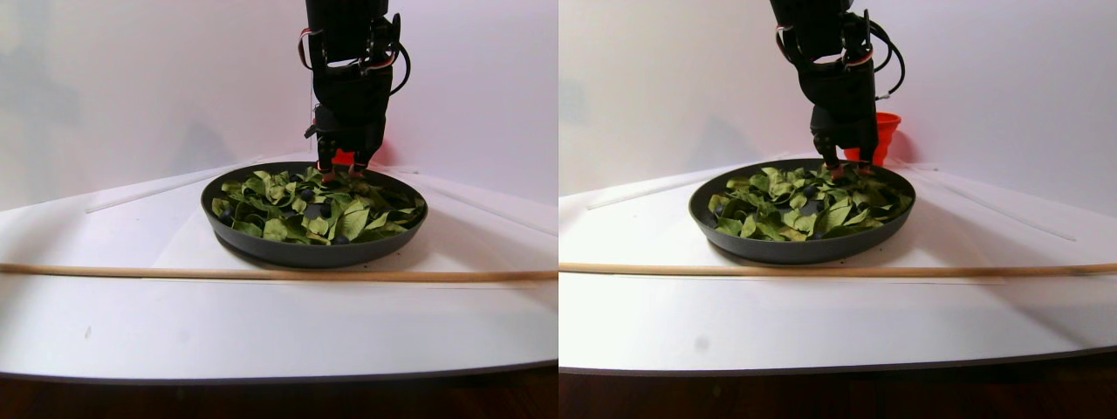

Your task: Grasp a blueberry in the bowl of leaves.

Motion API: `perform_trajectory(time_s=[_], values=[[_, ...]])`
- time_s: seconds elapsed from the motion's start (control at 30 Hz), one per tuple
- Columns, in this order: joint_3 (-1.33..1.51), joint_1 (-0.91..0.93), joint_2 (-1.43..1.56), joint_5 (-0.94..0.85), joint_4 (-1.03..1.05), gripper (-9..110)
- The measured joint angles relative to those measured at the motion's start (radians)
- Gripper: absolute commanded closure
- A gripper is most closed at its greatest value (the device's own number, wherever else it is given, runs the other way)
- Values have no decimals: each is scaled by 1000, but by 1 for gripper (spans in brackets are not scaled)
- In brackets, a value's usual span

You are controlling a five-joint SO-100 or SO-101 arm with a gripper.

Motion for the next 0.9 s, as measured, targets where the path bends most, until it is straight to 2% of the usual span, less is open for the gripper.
perform_trajectory(time_s=[0.9], values=[[-11,-28,3,104,14,84]])
